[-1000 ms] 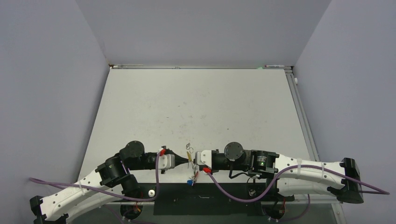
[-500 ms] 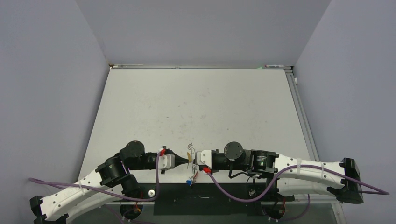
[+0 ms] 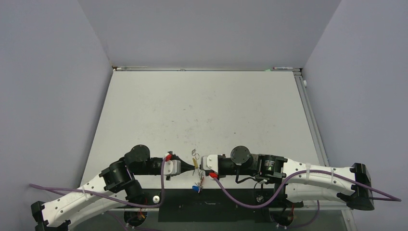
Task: Put the keys on the keyring
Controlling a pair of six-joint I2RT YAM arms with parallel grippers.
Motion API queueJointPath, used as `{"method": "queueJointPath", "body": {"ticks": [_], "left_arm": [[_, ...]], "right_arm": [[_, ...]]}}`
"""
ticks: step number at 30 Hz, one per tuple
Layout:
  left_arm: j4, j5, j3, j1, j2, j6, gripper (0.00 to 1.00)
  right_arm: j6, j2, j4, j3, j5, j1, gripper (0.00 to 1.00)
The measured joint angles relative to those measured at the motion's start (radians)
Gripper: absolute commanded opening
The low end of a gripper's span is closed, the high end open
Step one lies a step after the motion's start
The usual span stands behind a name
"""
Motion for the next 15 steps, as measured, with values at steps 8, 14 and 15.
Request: {"method": "queueJointPath", "body": {"ticks": [8, 14, 15], "left_arm": [[0.005, 0.021, 0.000, 0.001, 0.015, -0.001, 0.00], [0.006, 0.021, -0.001, 0.000, 0.015, -0.001, 0.00], [0.006, 0.021, -0.002, 0.000, 0.015, -0.001, 0.00]], "right_arm": [[0.001, 0.000, -0.005, 0.000, -0.003, -0.005, 0.05], [0.005, 0.000, -0.009, 0.000, -0.008, -0.005, 0.05], [0.007, 0.000, -0.010, 0.000, -0.008, -0.006, 0.05]]}}
